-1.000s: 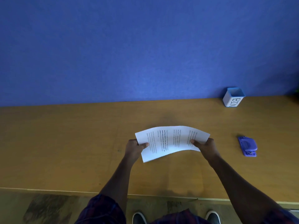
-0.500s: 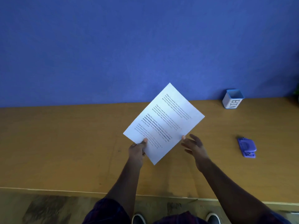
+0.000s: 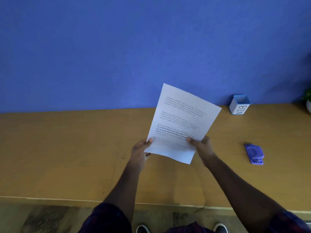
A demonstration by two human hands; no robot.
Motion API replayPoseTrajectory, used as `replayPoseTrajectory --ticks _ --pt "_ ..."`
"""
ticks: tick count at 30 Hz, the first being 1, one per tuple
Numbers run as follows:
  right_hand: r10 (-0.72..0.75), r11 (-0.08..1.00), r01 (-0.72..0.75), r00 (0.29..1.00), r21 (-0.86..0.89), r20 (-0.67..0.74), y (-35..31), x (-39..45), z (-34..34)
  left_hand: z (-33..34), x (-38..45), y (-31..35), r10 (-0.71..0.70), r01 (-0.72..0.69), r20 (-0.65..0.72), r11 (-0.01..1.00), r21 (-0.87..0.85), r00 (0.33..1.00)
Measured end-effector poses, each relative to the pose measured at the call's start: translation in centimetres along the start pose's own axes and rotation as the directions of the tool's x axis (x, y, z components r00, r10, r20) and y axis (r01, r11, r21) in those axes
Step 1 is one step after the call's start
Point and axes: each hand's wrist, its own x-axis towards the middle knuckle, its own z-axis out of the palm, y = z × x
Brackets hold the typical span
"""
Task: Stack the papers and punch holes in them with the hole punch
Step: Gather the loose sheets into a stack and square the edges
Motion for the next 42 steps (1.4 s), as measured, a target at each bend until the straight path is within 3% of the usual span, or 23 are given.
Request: replayPoseTrajectory --ticks 5,9,16,21,30,35,39,42 --pt "0.019 0.993 -0.02 1.0 -0.119 -0.012 0.1 0.0 -1.0 0.3 0.1 1.7 0.081 -0.118 0.144 0.955 0.272 0.986" --pt "0.017 0.984 -0.021 1.0 -0.174 -0.02 0.3 0.0 -1.1 1.9 0.0 1.8 0.111 -0.18 0.207 0.919 0.351 0.972" --pt "-0.055 0.958 0.056 0.998 -0.281 0.011 -0.1 -0.3 -2.1 2.3 0.1 1.0 0.149 -0.209 0.19 0.912 0.353 0.97" --pt "0.015 0.902 0.0 0.999 -0.431 0.03 1.7 -1.1 -2.9 1.5 0.3 -1.2 0.109 -0.177 0.168 0.86 0.478 0.98" --pt "0.004 0.907 -0.018 0.999 -0.42 -0.034 2.4 -1.4 -2.8 1.4 0.5 -1.2 0.189 -0.199 0.095 0.676 0.709 0.977" --pt "-0.041 0.927 0.026 0.999 -0.374 -0.03 2.5 -1.2 -2.7 1.7 0.5 -0.8 0.209 -0.212 0.089 0.689 0.693 0.974" --pt "0.002 0.891 -0.02 0.999 -0.453 -0.041 3.4 -1.0 -3.3 1.7 0.5 -1.4 0.198 -0.219 0.126 0.573 0.789 0.972" --pt "-0.052 0.93 -0.003 0.989 -0.368 -0.14 4.1 -1.1 -3.9 1.8 0.5 -1.7 0.241 -0.197 0.054 0.622 0.758 0.969"
